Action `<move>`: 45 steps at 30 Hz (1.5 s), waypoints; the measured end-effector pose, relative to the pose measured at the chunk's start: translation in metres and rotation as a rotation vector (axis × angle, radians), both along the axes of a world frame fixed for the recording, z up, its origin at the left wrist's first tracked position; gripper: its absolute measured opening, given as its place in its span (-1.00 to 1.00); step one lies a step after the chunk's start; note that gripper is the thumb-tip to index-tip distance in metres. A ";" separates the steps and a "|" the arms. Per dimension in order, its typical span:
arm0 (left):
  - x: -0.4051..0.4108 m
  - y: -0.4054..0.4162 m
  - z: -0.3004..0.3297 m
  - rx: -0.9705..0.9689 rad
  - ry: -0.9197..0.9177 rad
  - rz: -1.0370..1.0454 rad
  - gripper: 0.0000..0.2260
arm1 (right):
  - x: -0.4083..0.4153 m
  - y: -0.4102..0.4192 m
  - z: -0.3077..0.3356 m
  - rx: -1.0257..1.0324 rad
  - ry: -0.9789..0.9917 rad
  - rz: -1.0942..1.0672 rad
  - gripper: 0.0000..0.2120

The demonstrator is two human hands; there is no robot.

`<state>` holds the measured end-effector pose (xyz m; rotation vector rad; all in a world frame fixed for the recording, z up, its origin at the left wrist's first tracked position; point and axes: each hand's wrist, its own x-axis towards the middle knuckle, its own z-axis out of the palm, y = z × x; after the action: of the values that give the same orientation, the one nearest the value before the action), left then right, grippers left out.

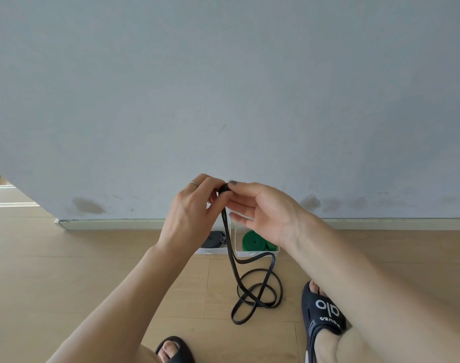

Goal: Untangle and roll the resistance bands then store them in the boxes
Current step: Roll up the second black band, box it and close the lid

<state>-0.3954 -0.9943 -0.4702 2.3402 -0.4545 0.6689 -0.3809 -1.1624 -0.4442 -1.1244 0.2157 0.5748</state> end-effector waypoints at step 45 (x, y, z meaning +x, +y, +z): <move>-0.003 0.003 0.006 -0.050 0.218 -0.062 -0.93 | -0.003 0.002 0.001 -0.339 -0.152 -0.029 -0.67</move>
<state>-0.3983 -0.9908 -0.4638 2.3094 -0.4044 0.3854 -0.3843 -1.1609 -0.4433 -1.4846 0.2015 0.4333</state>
